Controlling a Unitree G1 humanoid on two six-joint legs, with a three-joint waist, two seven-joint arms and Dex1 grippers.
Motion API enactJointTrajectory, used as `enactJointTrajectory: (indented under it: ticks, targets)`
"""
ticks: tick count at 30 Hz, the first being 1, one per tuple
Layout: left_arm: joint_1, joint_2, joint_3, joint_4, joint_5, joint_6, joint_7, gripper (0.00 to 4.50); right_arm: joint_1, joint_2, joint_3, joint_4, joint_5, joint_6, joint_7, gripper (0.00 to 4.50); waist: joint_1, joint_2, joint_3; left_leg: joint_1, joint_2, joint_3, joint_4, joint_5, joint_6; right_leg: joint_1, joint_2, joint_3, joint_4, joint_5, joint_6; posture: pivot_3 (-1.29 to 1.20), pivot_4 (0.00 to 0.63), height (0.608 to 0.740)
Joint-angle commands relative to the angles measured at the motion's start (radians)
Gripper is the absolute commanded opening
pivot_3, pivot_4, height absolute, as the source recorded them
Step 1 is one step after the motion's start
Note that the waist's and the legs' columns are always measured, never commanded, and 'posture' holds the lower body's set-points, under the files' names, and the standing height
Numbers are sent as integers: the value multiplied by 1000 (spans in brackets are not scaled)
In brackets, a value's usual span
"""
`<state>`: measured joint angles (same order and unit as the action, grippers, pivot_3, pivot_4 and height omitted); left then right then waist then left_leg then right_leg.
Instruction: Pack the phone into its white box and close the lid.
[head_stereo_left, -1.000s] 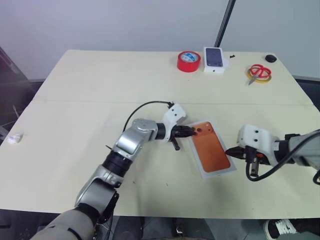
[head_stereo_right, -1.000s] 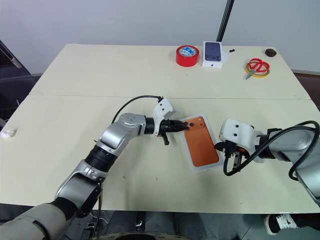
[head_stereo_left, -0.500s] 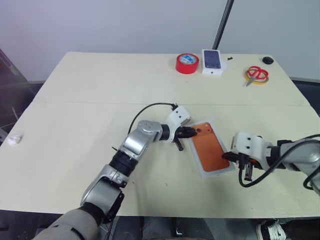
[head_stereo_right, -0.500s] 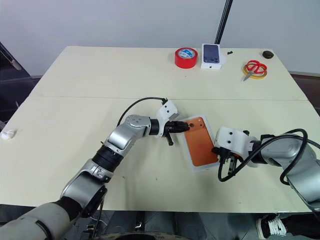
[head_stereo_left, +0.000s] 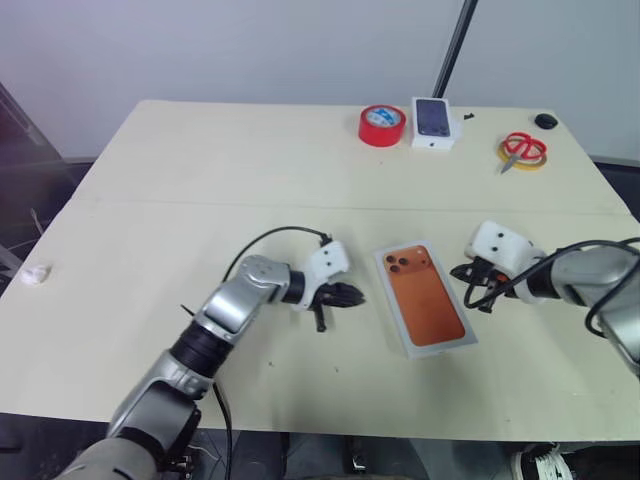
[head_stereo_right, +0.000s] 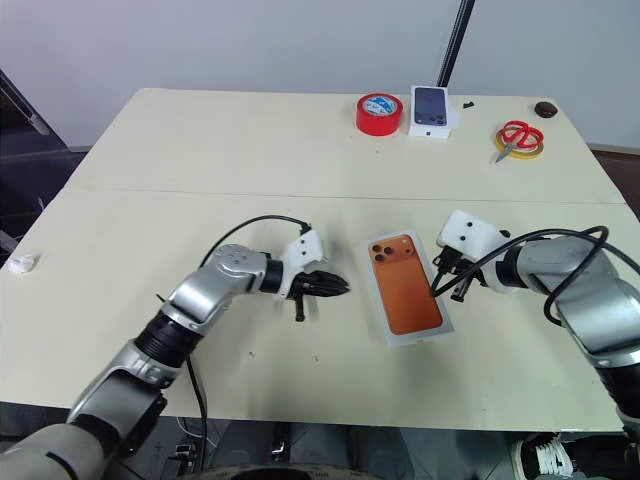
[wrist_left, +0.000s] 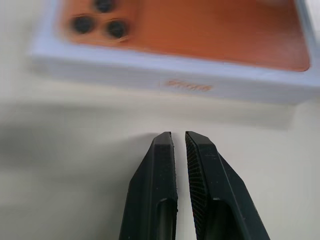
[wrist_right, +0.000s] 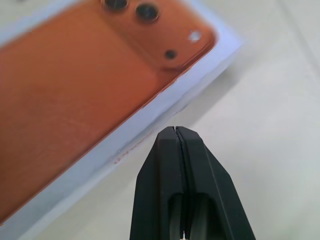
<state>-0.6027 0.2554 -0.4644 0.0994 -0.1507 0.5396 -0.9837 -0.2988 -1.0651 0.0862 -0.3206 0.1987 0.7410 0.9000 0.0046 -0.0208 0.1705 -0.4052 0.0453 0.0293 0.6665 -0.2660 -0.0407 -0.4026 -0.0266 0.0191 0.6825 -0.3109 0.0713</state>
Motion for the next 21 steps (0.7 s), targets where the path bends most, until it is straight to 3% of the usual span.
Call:
enactJointTrajectory:
  ticks: [1,21]
  targets:
    - [-23,-32,-24,11,23,-24,15,445,-30,9,3,-5,-19,-23,0,11,-2,0,0,-1,0,0,0,0,0,-1,0,0,1,0,0,0,150,732]
    - [-43,-104,69,-12,-36,10,48,445,8,7,-14,-17,-34,-27,27,11,-14,0,0,-1,1,-1,0,0,0,-2,1,0,1,0,0,0,150,732]
